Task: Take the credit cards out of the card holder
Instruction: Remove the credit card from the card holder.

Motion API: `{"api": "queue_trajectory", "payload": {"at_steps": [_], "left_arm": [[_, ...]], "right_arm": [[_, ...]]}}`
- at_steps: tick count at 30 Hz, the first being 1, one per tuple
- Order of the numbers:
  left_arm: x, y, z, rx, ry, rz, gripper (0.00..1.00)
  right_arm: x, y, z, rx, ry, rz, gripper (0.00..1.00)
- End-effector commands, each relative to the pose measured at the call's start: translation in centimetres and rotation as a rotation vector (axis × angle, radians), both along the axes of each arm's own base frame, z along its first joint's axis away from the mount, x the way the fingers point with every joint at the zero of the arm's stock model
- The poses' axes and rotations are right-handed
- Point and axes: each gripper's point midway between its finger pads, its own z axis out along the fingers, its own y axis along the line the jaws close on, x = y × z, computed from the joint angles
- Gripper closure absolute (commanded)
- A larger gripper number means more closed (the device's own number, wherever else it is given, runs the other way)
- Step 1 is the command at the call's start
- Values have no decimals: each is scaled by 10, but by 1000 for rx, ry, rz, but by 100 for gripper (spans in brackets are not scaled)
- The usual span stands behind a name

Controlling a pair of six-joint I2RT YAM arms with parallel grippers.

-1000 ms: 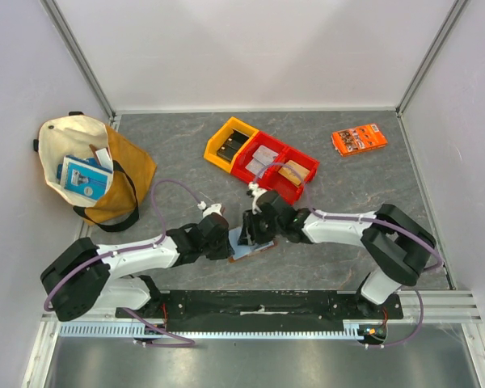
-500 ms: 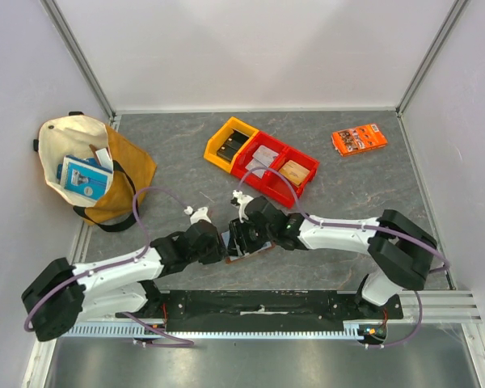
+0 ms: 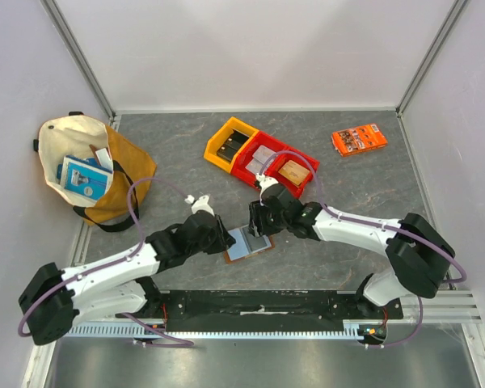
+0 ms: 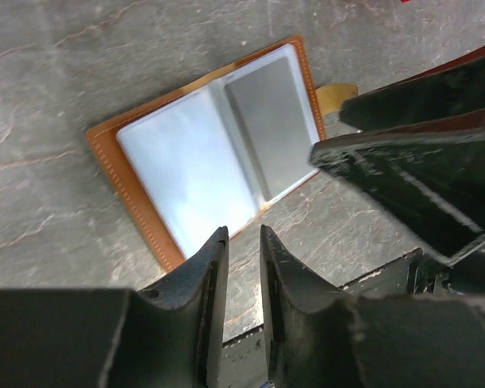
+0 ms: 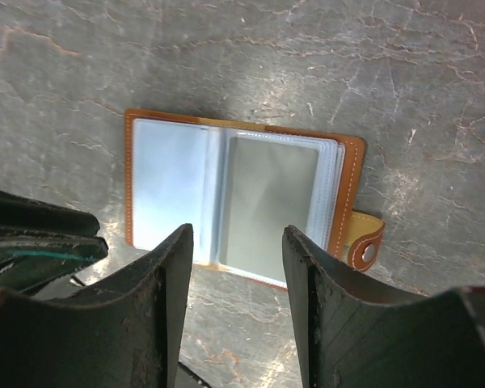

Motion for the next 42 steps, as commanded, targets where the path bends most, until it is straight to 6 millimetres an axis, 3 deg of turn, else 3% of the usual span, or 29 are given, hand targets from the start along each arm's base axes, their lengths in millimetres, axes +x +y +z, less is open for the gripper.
{"api": "queue_trajectory", "payload": {"at_steps": [1, 8, 17, 25, 36, 42], "left_arm": [[14, -26, 14, -6, -46, -70, 74], [11, -16, -28, 122, 34, -69, 80], [-7, 3, -59, 229, 125, -89, 83], [-14, 8, -68, 243, 153, -99, 84], [-15, 5, -71, 242, 163, -116, 84], [-15, 5, -70, 237, 160, -117, 84]], "right_arm": [[4, -10, -20, -78, -3, -11, 45], [5, -16, -38, -133, 11, -25, 46], [0, -14, -47, -140, 40, -4, 46], [-4, -14, -51, -137, 60, 10, 47], [-11, -2, -40, -69, 84, 48, 53], [-15, 9, -14, 26, 71, 72, 55]]}}
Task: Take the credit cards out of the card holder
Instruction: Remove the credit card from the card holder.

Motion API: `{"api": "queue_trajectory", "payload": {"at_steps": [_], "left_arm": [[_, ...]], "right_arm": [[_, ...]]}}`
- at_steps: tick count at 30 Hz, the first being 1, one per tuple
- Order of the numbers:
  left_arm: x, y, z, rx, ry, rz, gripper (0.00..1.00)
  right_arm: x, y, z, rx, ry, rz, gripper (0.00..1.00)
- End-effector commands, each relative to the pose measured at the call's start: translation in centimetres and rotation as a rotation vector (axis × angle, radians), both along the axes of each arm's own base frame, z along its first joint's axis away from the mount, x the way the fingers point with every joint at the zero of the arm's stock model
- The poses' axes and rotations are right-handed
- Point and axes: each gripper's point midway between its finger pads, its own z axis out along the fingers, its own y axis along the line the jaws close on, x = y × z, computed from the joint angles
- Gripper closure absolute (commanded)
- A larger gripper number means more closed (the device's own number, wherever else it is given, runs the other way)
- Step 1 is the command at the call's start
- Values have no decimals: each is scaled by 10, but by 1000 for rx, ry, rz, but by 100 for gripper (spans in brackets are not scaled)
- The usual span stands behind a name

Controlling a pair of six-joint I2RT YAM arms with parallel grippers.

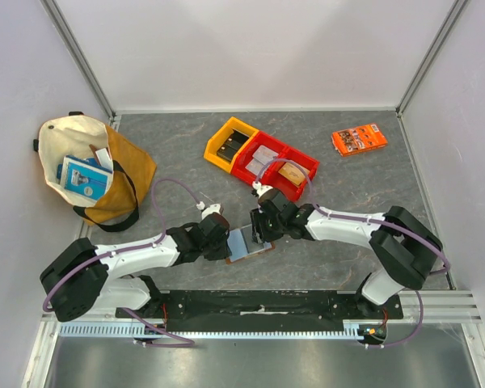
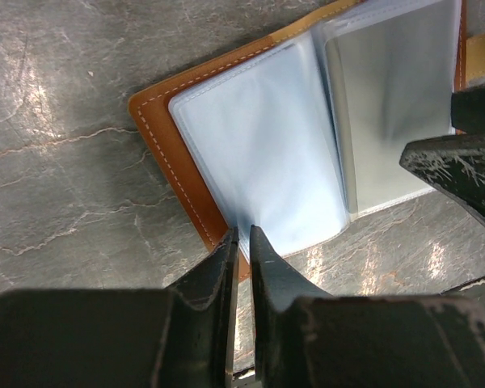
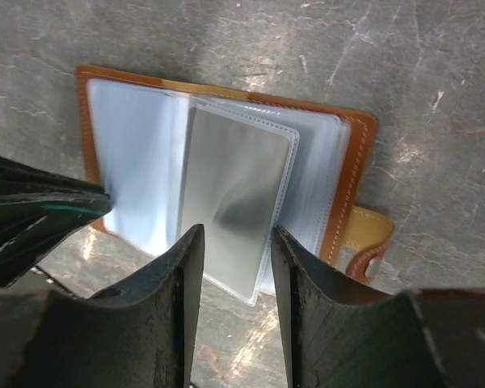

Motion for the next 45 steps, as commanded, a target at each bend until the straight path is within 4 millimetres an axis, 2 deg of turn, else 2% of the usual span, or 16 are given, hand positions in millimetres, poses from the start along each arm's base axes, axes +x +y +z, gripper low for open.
{"api": "queue_trajectory", "payload": {"at_steps": [1, 5, 12, 19, 23, 29, 35, 39, 45], "left_arm": [[-4, 1, -6, 20, 5, -38, 84], [-4, 2, -5, 19, 1, -34, 84], [-3, 1, 0, -2, -9, -27, 84], [0, 8, 14, -43, -60, 32, 84], [1, 18, 24, -61, -92, 80, 84], [1, 26, 41, -109, -142, 114, 83], [7, -1, 60, -202, -168, 43, 84], [15, -16, 58, -218, -161, 18, 87], [23, -13, 36, -182, -109, 37, 94]], "right_arm": [[-2, 18, 36, 138, -25, 31, 55], [-3, 23, 55, 187, -39, 45, 53], [-14, 39, 63, 266, 8, 102, 48], [-35, 69, 52, 339, 103, 191, 45], [-39, 73, 42, 335, 136, 200, 44], [-31, 66, 45, 326, 98, 181, 45], [-5, 42, 38, 322, 87, 88, 51], [5, 35, 38, 385, 102, 63, 55], [7, 37, 23, 422, 148, 80, 57]]}}
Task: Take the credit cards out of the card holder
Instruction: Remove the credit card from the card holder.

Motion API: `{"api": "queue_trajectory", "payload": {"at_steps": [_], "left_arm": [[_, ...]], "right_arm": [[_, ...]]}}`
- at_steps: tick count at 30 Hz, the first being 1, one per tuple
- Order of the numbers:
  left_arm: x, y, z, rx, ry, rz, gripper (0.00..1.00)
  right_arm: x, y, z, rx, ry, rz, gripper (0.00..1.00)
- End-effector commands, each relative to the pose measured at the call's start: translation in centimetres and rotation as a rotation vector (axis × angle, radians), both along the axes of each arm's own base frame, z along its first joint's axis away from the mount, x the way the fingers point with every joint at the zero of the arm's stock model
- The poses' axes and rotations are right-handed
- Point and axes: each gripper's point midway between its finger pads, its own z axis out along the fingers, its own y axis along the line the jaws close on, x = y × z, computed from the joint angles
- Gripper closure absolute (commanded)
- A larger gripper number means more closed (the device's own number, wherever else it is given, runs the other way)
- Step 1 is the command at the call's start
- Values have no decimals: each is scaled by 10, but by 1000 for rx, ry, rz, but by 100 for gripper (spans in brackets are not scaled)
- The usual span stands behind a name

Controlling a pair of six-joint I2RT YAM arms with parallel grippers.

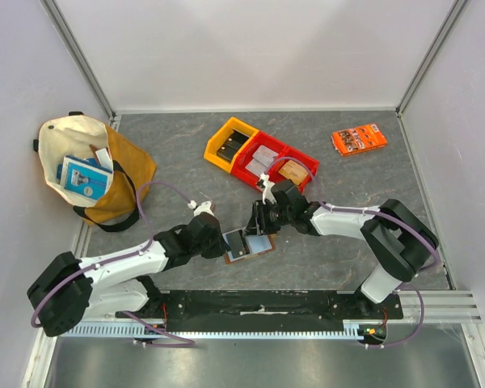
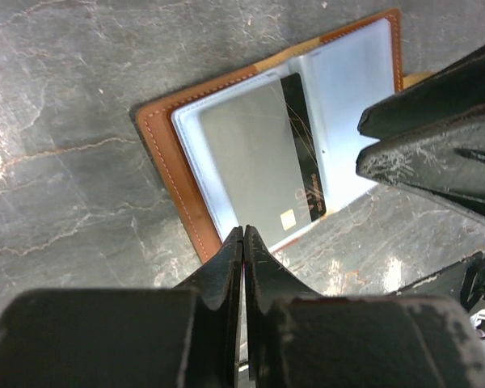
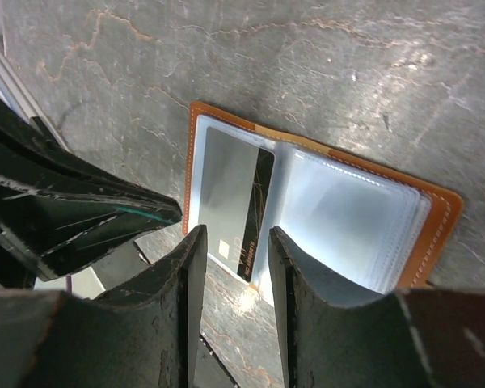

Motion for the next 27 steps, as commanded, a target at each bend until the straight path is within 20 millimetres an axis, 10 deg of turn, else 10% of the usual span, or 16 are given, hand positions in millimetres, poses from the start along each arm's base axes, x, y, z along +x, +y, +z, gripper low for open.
{"api": "queue_trajectory", "payload": {"at_steps": [1, 17, 27], "left_arm": [[16, -12, 9, -44, -34, -11, 95], [-5, 14, -39, 85, 96, 12, 98], [-6, 18, -41, 105, 106, 14, 98]], "right_arm": [[1, 13, 2, 86, 1, 42, 57], [-5, 17, -33, 124, 88, 69, 64], [-7, 12, -31, 185, 109, 81, 90]]}}
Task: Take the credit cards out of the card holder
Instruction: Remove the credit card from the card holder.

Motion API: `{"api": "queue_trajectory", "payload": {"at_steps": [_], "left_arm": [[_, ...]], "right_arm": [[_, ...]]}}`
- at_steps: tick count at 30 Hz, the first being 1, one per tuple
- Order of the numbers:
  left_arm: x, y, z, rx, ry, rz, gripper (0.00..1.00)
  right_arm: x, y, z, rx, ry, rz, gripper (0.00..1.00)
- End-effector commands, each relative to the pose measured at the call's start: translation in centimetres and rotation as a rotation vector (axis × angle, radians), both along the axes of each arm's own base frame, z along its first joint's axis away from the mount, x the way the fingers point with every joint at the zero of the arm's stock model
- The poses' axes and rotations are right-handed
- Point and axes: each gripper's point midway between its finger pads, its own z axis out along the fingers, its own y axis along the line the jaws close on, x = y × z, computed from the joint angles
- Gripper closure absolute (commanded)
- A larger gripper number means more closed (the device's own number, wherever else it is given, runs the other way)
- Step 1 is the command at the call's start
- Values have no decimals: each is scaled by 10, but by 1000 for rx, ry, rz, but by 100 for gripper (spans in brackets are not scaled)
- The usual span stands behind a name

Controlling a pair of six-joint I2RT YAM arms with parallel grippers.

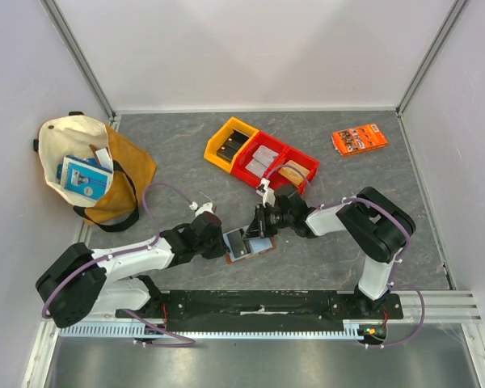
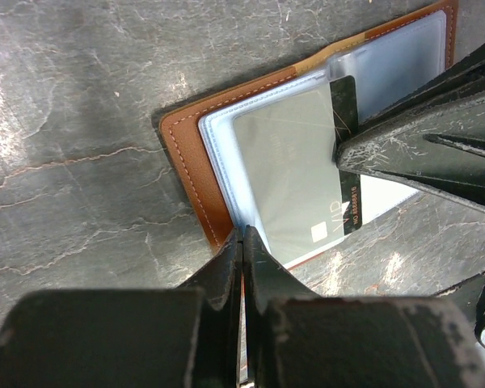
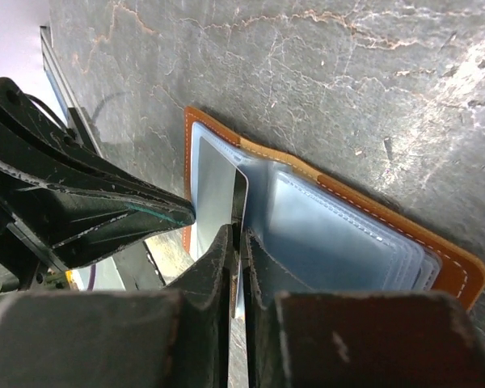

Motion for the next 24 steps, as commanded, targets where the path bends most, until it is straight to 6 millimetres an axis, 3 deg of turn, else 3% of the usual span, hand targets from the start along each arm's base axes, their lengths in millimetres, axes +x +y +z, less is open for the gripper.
{"api": "queue_trajectory", "payload": {"at_steps": [1, 4, 16, 24], "left_arm": [[-9, 16, -17, 76, 40, 0, 98], [-9, 17, -16, 77, 40, 3, 98], [-8, 18, -11, 68, 24, 11, 98], [-6, 13, -3, 31, 2, 7, 98]], "right_arm": [[-7, -1, 1, 54, 19, 31, 94], [-6, -5, 5, 77, 17, 34, 100], [-1, -37, -3, 48, 34, 8, 100], [9, -60, 8, -16, -9, -44, 100]]}}
